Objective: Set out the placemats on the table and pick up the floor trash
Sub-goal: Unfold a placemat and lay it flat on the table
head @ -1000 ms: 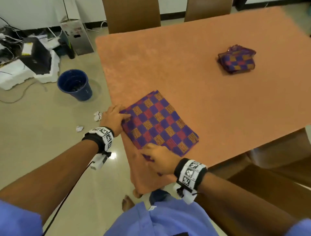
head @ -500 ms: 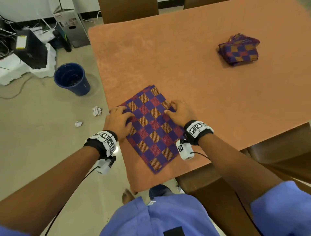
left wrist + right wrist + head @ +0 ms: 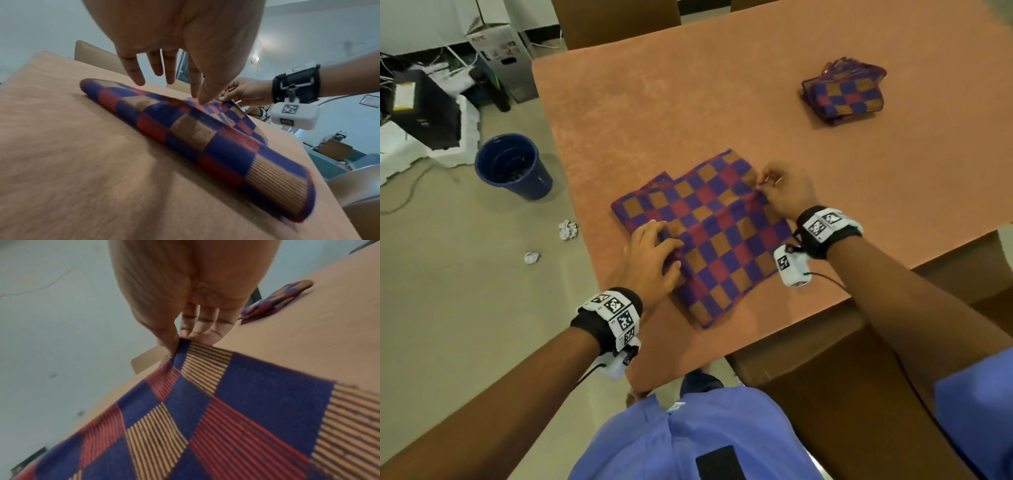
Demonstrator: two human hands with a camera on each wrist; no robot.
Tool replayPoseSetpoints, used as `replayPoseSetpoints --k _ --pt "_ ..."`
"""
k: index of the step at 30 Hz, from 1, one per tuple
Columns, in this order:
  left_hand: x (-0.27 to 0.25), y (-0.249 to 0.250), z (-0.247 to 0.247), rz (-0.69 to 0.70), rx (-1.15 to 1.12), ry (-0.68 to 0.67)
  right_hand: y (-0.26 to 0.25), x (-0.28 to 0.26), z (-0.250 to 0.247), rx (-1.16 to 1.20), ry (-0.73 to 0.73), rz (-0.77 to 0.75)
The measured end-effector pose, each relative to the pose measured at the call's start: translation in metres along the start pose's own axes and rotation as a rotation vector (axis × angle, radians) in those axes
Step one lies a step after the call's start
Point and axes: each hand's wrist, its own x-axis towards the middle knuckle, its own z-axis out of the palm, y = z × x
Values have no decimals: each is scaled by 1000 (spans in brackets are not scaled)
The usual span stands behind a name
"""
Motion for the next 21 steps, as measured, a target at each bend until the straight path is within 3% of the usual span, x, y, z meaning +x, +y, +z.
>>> replayPoseSetpoints --k 4,6,9,12,15,21 --pt "6 27 16 15 5 -27 55 15 -59 -163 169 179" --pt "6 42 28 33 20 -86 73 11 -71 -214 159 184" --pt "5 64 46 40 97 -187 71 -13 -56 -202 -3 16" --pt "5 81 62 5 204 -277 56 -61 -27 -213 -287 -201" --pt "7 90 73 -5 275 -302 56 -102 3 -289 -482 -291" --pt "11 94 72 64 353 -234 70 -122 23 -475 -444 -313"
